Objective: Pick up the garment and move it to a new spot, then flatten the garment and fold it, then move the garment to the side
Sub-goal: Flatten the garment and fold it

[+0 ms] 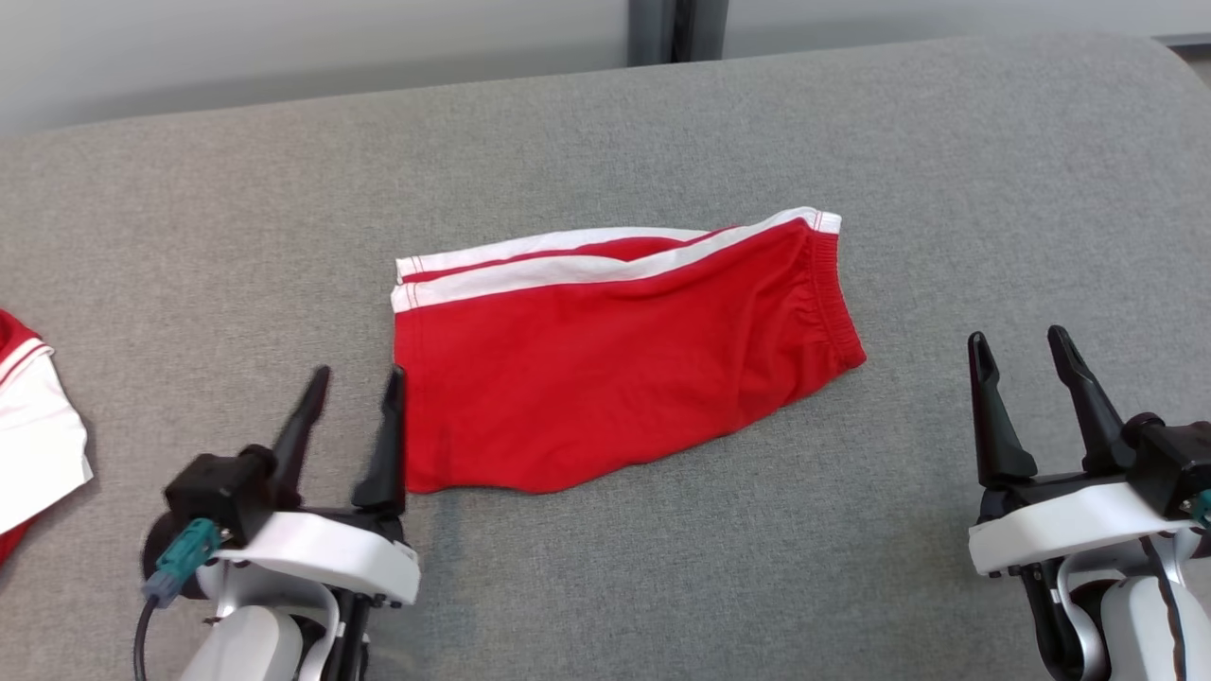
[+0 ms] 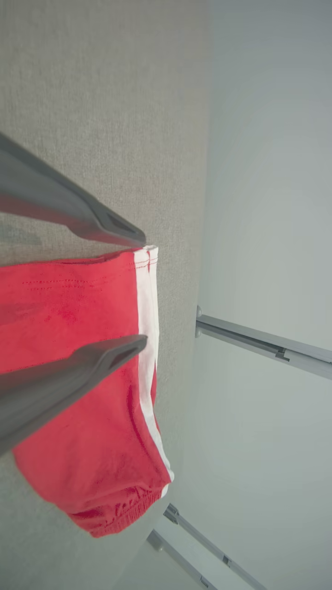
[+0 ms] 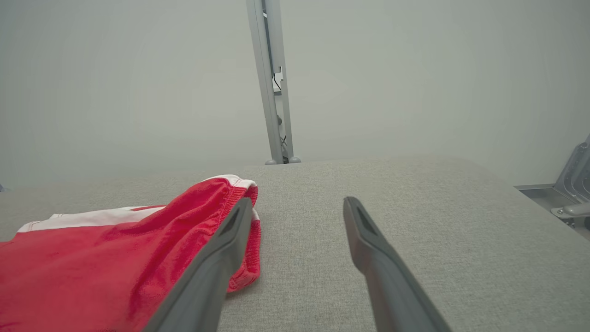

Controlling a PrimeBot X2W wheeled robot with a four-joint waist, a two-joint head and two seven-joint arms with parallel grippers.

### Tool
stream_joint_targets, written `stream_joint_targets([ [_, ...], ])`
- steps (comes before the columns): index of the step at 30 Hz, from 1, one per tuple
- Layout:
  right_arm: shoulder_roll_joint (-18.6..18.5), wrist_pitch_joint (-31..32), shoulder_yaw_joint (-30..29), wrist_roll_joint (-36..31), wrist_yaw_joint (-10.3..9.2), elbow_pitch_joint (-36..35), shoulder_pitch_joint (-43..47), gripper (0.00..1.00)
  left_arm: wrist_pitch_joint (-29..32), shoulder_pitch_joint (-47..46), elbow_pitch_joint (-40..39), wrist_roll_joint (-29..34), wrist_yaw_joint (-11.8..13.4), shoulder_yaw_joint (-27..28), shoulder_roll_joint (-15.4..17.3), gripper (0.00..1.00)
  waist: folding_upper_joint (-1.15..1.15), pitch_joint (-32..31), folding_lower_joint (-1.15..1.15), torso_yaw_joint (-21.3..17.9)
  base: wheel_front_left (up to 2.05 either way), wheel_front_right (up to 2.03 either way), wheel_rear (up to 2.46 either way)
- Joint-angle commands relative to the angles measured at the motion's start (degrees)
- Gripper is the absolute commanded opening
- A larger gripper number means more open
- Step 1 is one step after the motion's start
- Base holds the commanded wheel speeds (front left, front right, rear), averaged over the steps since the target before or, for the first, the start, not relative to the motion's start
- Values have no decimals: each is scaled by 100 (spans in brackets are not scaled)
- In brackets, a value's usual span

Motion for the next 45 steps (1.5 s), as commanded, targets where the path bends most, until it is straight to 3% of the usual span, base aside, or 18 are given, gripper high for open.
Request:
stream_joint_targets([
  [1,-31,43,-49,-84,-4,-70,30,100,-154,3,-113,139,118,65,69,100,0,-68,0,43,0,0,0],
  [13,-31,294,-151,-348,-4,-316,222,100,-272,222,-527,508,493,267,426,100,0,-260,0,216,0,0,0],
  [31,-39,460,-212,-524,-4,-303,12,100,-128,161,-738,495,561,175,464,100,0,-155,0,391,0,0,0],
  [38,-51,641,128,-512,-4,352,-483,100,-138,-20,-715,497,478,55,398,100,0,122,0,609,0,0,0],
  [45,-49,506,209,-410,-4,1498,-1089,100,-200,-216,-591,484,376,-44,317,100,0,368,0,778,0,0,0],
])
